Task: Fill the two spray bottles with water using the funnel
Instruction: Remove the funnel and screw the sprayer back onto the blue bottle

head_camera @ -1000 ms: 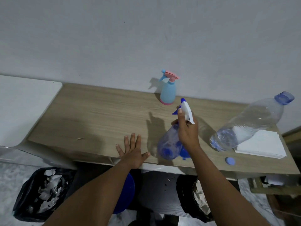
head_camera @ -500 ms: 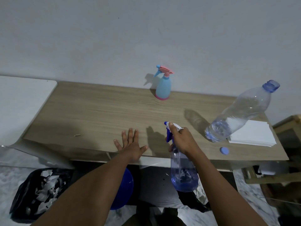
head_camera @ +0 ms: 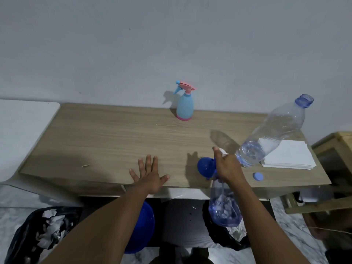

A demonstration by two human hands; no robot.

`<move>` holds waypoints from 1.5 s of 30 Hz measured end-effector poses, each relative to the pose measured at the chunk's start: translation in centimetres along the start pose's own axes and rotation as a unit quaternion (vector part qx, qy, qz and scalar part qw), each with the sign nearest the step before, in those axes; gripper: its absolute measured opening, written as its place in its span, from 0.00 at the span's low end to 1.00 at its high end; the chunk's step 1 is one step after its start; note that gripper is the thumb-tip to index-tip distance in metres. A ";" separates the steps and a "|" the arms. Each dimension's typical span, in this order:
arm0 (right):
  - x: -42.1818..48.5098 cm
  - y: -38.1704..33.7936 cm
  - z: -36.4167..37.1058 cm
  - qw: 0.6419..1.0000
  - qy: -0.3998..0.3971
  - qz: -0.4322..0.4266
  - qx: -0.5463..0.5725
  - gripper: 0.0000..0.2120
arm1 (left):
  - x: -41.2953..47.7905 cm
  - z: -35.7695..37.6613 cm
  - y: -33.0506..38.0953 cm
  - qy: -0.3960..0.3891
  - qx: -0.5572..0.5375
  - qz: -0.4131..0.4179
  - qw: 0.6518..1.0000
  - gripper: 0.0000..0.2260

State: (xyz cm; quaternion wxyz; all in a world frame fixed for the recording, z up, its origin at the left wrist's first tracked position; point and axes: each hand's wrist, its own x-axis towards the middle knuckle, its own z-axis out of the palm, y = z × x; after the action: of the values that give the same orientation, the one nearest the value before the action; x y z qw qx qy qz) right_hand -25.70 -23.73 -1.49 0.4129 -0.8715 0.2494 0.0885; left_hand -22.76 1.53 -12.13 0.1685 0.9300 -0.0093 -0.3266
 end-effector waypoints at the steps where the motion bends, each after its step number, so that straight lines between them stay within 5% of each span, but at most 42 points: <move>1: 0.2 0.0 0.1 0.999 -0.009 -0.008 0.032 0.24 | 0.1 0.0 0.0 0.002 -0.002 0.000 1.000 0.42; 5: 0.3 -1.4 0.4 0.984 0.020 -0.054 0.170 0.09 | 0.1 0.4 -0.1 0.031 -0.007 0.004 0.999 0.43; 8: 0.2 -4.1 0.4 0.965 0.051 -0.129 0.223 0.11 | 0.2 0.2 -0.1 0.091 0.002 0.013 0.996 0.46; 13: 2.9 -9.8 0.9 0.953 0.065 -0.241 0.171 0.05 | 1.6 -2.2 -0.5 0.053 0.022 0.009 0.998 0.59; 18: 7.8 -15.2 2.4 0.951 0.068 -0.280 0.116 0.06 | 2.7 -2.4 -0.8 -0.007 0.025 0.011 1.000 0.59; 30: 17.7 -23.0 8.6 0.960 0.049 -0.275 0.016 0.05 | 3.5 -2.9 -0.2 -0.031 0.030 -0.008 0.999 0.62; 38: 19.8 -23.3 9.3 0.964 0.054 -0.261 0.022 0.07 | 3.7 -2.7 -0.6 -0.018 0.028 0.008 0.999 0.59; 45: 19.3 -22.8 8.8 0.955 0.028 -0.285 0.076 0.28 | 3.9 -2.5 -0.7 -0.007 0.023 0.009 1.000 0.61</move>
State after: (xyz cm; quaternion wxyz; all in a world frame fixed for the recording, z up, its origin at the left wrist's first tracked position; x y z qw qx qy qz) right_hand 2.98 -11.83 1.34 0.4784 -0.8747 0.0080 -0.0770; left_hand -18.26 2.44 -12.84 0.1499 0.9313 -0.0263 -0.3309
